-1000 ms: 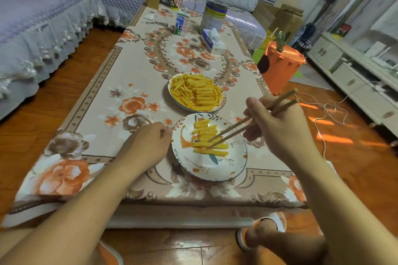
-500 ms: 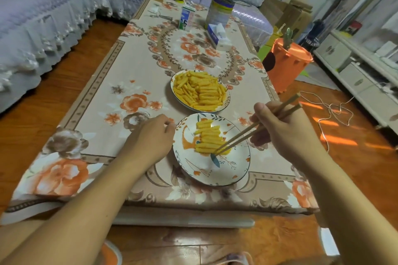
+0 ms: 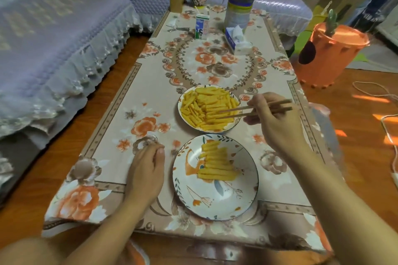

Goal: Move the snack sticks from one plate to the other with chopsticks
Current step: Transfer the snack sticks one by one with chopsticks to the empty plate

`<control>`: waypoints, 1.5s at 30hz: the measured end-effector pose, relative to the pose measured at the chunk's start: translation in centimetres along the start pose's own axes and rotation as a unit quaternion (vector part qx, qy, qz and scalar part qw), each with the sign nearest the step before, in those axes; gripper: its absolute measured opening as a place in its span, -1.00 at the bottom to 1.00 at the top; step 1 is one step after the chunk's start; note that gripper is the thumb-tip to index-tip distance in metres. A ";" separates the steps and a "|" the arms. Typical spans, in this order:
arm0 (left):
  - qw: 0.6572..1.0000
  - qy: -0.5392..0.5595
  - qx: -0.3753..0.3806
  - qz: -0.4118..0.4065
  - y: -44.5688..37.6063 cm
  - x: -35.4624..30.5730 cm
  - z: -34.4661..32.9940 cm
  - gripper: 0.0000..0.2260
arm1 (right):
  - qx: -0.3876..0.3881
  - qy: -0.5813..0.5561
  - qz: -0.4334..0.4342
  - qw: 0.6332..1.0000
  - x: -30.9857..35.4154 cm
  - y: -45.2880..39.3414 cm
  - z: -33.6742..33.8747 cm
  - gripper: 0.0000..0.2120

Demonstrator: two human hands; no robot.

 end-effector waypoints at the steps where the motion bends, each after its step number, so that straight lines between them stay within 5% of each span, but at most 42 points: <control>1: 1.000 0.000 -0.001 0.001 0.0 0.0 0.0 -0.76 | 0.002 0.003 -0.004 1.000 -0.3 -0.4 -0.2 -0.75; 15: 0.999 0.034 -0.015 0.005 -0.5 0.4 -0.1 -0.70 | -0.024 -0.037 -0.068 0.997 -0.3 -2.7 2.8 -0.62; 22: 0.999 0.010 0.005 -0.037 -0.2 -0.5 -0.4 -0.60 | 0.007 -0.070 -0.186 0.980 -0.8 6.6 5.4 -0.60; 33: 0.997 -0.023 0.050 -0.059 0.7 -0.3 -0.9 -0.55 | -0.057 -0.068 -0.150 0.985 -0.1 12.0 6.6 -0.66; 45: 0.995 -0.077 0.036 -0.055 1.1 -0.5 -0.4 -0.66 | -0.011 -0.025 -0.151 0.988 -2.3 11.4 3.9 -0.66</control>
Point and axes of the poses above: each hand's wrist, its own y-axis away from the middle knuckle, its own z-axis out of the back of the hand, x = y × z, the point moved 10 cm from there along -y, towards the middle knuckle, and after that the axes turned 7 degrees about -x, right-handed, at the moved point
